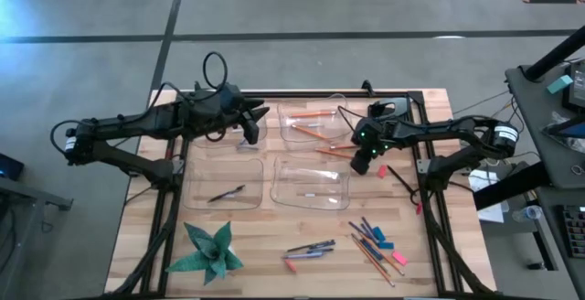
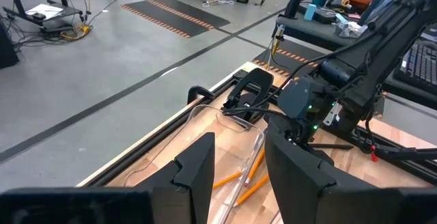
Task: Sort crayons/erasers/pens/pencils in bins
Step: Put the orange pencil into the top right transparent bin
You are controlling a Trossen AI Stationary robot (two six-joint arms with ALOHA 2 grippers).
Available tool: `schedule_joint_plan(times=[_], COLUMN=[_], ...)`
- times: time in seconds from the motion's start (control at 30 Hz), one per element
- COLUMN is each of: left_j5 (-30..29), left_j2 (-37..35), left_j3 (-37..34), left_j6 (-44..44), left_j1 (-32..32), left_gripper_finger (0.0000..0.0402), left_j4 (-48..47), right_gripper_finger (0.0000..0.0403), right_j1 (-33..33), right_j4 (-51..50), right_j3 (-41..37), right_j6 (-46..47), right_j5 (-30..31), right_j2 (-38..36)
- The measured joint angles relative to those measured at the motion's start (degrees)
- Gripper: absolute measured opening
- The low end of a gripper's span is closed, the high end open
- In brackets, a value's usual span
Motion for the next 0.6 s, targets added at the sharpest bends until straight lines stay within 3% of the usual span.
schedule_joint_plan(times=[0.4, 0.6], left_j5=[0.0, 0.0], left_j2=[0.0, 0.0], left_j3=[-0.05, -0.07], left_j6=[0.35, 0.35], left_j1=[0.0, 0.0], left_gripper_finger=[0.0116, 0.0116], left_j4=[0.0, 0.0], right_gripper_finger=[0.0097, 0.0126], right_j1=[0.0, 0.02], right_j4=[0.46, 0.92], right_j3=[1.72, 4.54], right_j6=[6.33, 5.96], right_j5=[-0.11, -0.25], right_j2=[-1.46, -1.18])
